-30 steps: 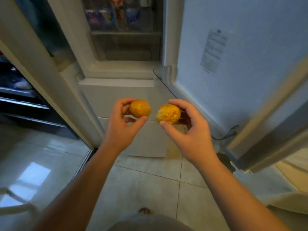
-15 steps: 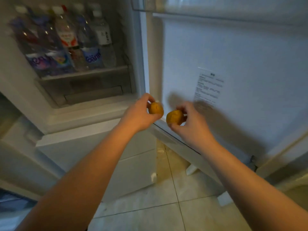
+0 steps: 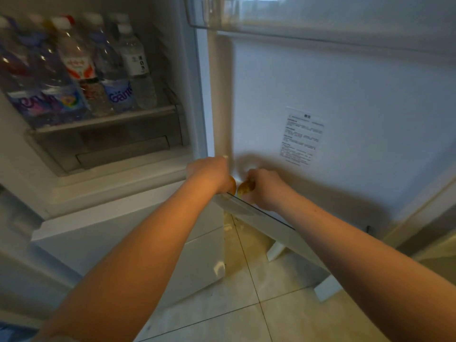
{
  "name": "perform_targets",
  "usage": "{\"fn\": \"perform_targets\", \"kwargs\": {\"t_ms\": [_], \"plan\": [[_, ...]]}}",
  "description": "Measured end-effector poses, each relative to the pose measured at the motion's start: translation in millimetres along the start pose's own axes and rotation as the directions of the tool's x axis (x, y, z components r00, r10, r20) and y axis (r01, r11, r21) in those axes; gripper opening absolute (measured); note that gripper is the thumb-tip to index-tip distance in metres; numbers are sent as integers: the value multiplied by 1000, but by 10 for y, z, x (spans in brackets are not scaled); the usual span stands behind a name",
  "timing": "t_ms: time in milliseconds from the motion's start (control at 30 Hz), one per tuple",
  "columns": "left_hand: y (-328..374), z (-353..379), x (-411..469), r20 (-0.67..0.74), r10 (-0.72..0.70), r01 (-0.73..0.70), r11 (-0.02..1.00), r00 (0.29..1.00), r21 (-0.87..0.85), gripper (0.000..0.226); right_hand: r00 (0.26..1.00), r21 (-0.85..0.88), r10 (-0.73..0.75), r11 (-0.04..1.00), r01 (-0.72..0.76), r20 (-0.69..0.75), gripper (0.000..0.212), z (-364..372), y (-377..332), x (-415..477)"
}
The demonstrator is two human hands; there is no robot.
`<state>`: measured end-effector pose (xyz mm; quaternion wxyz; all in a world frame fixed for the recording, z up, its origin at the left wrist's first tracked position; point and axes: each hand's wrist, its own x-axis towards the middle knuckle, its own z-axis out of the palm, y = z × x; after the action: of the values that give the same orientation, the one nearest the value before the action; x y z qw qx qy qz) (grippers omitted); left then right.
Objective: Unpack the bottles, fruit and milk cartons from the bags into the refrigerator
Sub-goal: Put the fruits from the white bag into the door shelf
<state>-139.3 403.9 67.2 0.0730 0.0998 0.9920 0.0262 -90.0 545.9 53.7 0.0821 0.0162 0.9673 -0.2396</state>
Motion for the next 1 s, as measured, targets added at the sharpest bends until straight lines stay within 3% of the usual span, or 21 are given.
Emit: {"fn": "perform_targets", "kwargs": {"t_ms": [133, 233, 333, 533, 767, 1000], "plan": [[-126, 99, -89, -83, 49, -64, 980, 995, -186, 50, 999, 76, 0, 997, 3, -38, 56, -100, 93, -130], [-178, 195, -292, -184, 60, -118, 939, 981, -323, 57, 991, 101, -79, 991, 90, -110, 59, -178, 197, -358], [-144, 341, -579, -309, 40, -153, 924, 950, -350, 57, 961, 74, -208, 972, 225, -184, 57, -191, 283, -647], [57, 685, -1199, -502, -32, -154, 933, 865, -326, 66, 885, -314, -419, 884, 346, -204, 71, -106, 544, -1156], [628, 1016, -1828, -478, -206, 74, 957, 854, -280, 79, 796, -490, -600, 719, 493, -81, 83, -103, 1055, -1544], [1833, 1533, -2534, -386, -504, 385, 855, 773, -347, 84, 644, -412, -764, 574, 708, 40, 87, -309, 2070, -2067]]}}
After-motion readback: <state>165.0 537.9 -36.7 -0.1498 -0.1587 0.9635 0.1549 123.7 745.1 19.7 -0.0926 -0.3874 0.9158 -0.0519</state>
